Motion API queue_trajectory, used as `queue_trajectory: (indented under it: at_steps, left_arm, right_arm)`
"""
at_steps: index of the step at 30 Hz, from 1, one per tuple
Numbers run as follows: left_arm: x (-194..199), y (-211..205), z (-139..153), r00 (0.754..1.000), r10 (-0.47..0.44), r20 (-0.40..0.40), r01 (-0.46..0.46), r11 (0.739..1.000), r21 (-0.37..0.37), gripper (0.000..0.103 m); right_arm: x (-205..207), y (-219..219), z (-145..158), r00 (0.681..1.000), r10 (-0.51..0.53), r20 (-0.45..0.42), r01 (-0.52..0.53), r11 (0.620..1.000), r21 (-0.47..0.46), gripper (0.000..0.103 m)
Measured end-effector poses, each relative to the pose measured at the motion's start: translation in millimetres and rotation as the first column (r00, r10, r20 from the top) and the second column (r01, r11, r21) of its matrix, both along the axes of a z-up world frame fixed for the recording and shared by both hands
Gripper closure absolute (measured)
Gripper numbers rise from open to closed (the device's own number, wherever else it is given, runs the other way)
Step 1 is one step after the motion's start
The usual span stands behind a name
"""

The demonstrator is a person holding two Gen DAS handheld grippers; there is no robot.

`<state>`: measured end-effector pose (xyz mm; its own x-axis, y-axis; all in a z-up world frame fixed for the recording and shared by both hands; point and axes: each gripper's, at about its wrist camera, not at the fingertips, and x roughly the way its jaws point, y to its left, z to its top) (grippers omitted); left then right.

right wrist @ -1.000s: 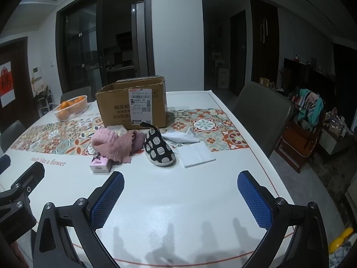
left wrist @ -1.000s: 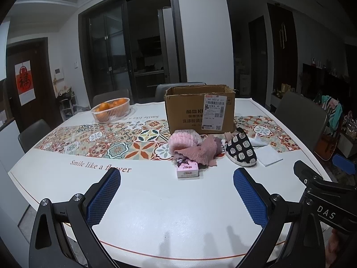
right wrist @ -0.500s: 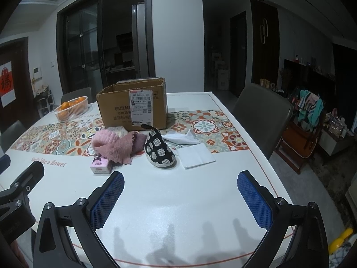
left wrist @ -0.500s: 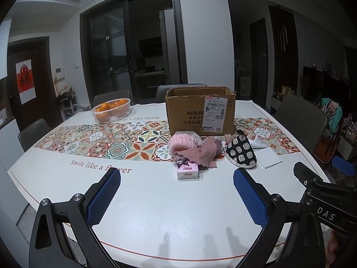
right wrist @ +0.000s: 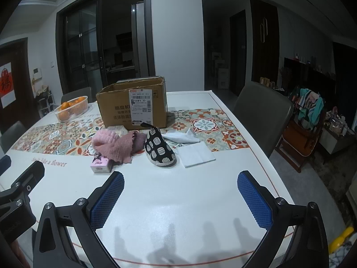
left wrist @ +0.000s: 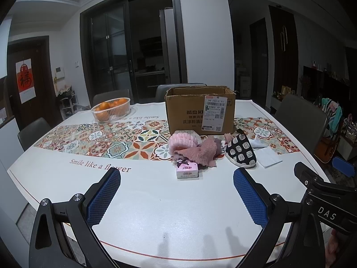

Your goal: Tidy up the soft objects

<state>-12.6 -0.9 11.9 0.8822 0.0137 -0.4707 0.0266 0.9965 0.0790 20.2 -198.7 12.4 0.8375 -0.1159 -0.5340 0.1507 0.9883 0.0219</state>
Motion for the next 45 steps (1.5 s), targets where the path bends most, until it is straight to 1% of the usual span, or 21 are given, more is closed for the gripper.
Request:
queue_trajectory:
  at_steps: [29,35,39,45]
  left_arm:
    - [0,0,-8,1.000,0.001,-0.009,-0.001,1.000,-0.006,0.000]
    - [9,2,-16,1.000,0.007,-0.029,-0.008,1.000,-0.011,0.000]
    - [18,1,-21,0.999,0.017,-0.027,-0.017,1.000,0.003,0.000]
    - [42,3,-28,0.999,0.029,-0.037,-0.029,1.000,-0.002,0.001]
  right_arm:
    - [-1,1,-2,1.000,0.000,-0.006,0.000,1.000,0.003,0.000]
    - [6,3,-12,1.000,0.010,-0.030,-0.010,1.000,0.006,0.000]
    - [15,4,-16,0.998,0.028,-0.048,-0.028,1.000,0.010,0.000]
    - [38,8,-21,0.996,0.064,-0.059,-0.064,0.998,0.000,0.000]
